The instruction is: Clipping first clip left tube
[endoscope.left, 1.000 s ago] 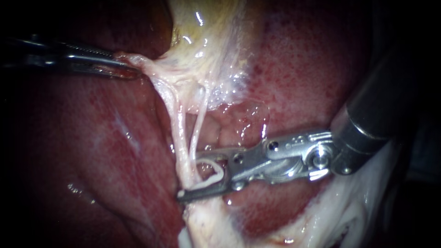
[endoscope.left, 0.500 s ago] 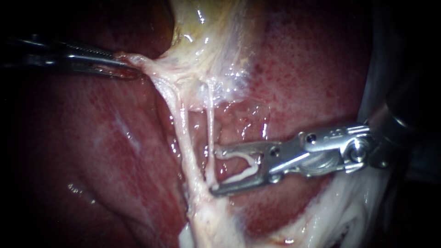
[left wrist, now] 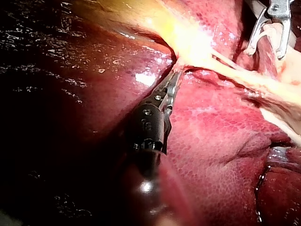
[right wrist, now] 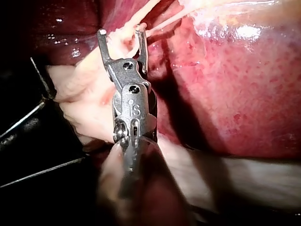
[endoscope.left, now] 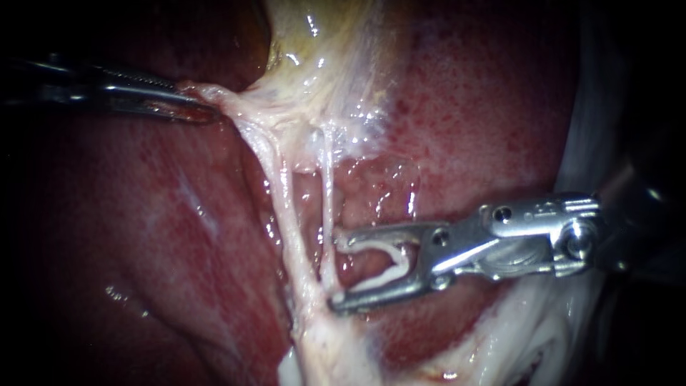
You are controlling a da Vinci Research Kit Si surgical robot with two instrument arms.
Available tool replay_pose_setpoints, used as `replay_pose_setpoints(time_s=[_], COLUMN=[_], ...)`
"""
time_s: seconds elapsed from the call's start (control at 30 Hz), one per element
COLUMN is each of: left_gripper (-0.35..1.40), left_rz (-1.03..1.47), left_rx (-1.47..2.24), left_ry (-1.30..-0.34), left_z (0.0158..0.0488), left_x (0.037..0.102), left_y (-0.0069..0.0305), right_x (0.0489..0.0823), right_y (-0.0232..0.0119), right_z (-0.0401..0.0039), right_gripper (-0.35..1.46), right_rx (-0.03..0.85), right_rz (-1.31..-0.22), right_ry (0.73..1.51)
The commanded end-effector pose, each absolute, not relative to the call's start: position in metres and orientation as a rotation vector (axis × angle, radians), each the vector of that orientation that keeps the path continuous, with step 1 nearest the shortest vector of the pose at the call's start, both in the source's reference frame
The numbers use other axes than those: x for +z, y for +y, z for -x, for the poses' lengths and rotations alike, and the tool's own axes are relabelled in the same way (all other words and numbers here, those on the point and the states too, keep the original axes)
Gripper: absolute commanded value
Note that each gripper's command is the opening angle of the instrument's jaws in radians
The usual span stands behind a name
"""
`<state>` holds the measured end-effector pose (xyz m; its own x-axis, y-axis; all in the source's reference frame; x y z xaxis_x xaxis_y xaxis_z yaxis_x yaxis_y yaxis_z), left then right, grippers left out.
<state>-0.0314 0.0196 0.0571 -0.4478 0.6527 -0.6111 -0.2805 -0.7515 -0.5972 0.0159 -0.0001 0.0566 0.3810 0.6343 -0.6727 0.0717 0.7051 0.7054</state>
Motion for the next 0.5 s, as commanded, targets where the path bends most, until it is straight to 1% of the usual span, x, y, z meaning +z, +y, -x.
replay_pose_setpoints(time_s=[0.03,0.33,0.5], left_gripper=[-0.35,-0.35,-0.35], left_rz=[1.185,1.185,1.185], left_rx=[2.207,2.207,2.207], left_ry=[-0.563,-0.562,-0.562], left_z=[0.0314,0.0314,0.0314], left_x=[0.0571,0.0571,0.0571], left_y=[0.0196,0.0196,0.0196], right_x=[0.057,0.0598,0.0617], right_y=[-0.0003,-0.0015,-0.002], right_z=[-0.0162,-0.0177,-0.0181], right_gripper=[0.5,0.5,0.5], right_rx=[0.409,0.446,0.46], right_rz=[-0.739,-0.82,-0.822], right_ry=[1.148,1.148,1.138])
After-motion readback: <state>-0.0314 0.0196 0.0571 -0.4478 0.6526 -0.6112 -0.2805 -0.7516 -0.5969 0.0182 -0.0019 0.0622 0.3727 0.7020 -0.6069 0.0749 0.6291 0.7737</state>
